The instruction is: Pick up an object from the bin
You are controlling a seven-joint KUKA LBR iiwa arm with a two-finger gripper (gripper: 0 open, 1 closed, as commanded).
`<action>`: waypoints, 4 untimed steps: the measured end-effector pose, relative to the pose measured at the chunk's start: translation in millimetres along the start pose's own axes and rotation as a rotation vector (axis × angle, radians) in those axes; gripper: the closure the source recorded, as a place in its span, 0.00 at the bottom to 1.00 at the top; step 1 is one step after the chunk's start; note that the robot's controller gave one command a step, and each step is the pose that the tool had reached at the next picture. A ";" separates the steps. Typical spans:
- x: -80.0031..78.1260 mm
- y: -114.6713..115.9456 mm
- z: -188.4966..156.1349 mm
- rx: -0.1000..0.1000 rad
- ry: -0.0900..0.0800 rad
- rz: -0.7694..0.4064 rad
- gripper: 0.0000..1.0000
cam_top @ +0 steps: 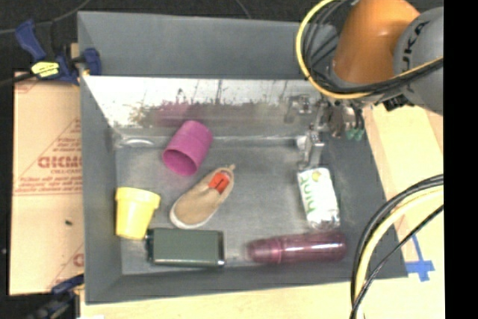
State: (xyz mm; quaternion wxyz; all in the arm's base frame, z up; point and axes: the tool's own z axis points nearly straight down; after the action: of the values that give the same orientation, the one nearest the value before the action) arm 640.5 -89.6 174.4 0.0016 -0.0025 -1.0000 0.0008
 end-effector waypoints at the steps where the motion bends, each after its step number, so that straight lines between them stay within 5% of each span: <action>1: -1.4 0.3 -5.4 0.001 -0.008 -0.002 0.00; 2: 8.9 52.8 39.3 -0.001 -0.007 0.121 0.00; 3: 8.5 70.7 33.1 0.001 -0.006 0.125 0.00; 4: 10.8 120.0 -51.1 -0.001 -0.008 0.137 0.00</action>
Offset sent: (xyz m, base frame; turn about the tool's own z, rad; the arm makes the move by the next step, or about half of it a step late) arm -0.0167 0.0892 -0.0697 0.1954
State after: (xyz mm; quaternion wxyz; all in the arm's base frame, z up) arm 630.4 30.5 225.3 -0.0023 -0.0710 -0.9975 0.0004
